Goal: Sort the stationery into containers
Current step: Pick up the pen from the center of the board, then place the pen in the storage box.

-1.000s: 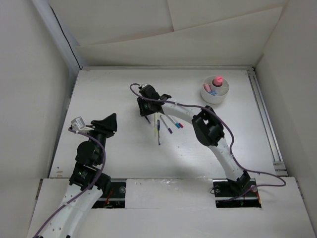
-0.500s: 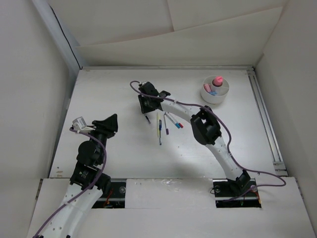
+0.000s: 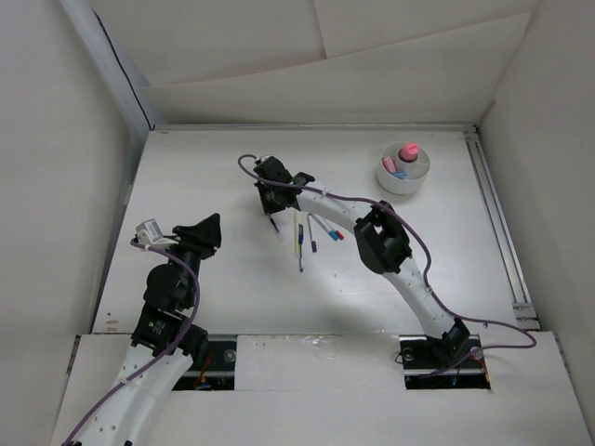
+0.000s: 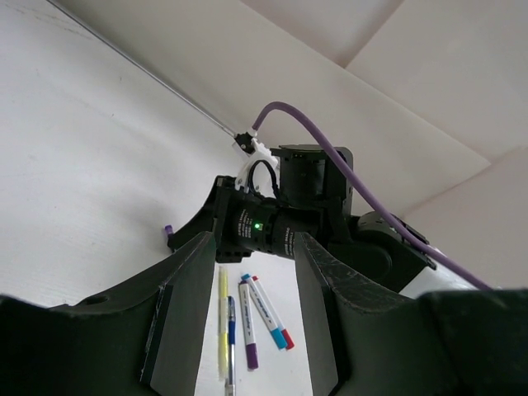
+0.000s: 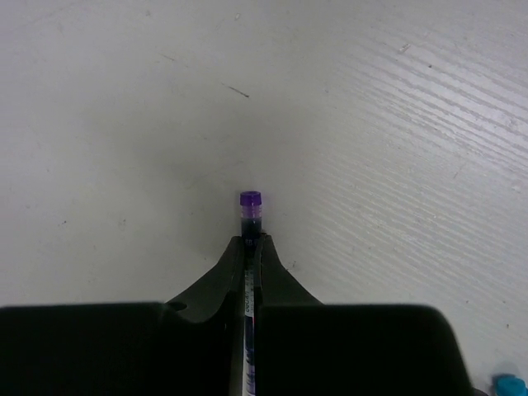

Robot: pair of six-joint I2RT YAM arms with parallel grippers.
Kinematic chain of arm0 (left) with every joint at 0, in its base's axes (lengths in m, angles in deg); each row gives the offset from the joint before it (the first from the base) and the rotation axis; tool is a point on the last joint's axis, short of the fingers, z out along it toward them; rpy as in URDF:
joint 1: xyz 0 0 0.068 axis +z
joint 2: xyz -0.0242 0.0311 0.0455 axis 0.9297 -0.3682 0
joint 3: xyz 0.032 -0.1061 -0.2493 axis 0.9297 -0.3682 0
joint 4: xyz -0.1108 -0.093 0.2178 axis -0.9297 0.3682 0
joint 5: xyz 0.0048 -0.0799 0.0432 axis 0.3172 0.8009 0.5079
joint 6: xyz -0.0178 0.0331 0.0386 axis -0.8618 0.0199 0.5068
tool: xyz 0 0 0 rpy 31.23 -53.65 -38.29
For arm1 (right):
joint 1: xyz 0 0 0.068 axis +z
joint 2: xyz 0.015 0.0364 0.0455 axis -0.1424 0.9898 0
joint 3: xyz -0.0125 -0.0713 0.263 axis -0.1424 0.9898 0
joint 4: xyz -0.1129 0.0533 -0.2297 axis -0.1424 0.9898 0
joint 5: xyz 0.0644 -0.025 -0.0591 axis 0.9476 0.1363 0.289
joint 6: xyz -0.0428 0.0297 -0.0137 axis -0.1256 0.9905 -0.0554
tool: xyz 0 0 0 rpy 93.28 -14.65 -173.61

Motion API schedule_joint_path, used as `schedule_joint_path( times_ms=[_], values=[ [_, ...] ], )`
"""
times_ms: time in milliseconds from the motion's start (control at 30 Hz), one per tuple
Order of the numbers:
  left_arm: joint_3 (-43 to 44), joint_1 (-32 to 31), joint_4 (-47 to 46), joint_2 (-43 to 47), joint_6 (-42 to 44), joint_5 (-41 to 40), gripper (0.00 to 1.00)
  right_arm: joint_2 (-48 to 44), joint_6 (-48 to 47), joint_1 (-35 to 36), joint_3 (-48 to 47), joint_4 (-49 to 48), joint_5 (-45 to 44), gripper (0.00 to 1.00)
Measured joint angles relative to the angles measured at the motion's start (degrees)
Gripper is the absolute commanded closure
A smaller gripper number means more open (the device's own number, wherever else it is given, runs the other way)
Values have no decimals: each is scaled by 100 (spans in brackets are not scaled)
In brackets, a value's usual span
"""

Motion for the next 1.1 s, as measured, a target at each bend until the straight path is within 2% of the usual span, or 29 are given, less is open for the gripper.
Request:
schedule_joint_path(
  times_ms=[100, 200, 367, 533, 667, 833, 1100],
  values=[
    [0, 0, 0, 0, 2, 0, 60, -44, 72, -33, 90, -157, 184, 100],
    [0, 0, 0, 0, 2, 2, 60, -511, 227, -129, 691, -428, 382, 100],
    [0, 0, 0, 2, 2, 22, 60, -2243, 520, -752, 1869, -1054, 503, 100],
    [0, 0, -2, 2, 2, 105, 60, -4242, 859, -2328, 2562, -1954, -170, 100],
    [0, 0, -7, -9, 2, 205, 60, -5082, 1196, -3733, 3025, -2535, -1043, 100],
    [0, 0, -48, -107, 0, 321, 60, -4854, 1451, -4623, 3316, -2697, -1552, 100],
    [0, 0, -164, -323, 0, 446, 60, -3453, 1248, -4843, 2997, -2629, -2144, 100]
  ],
)
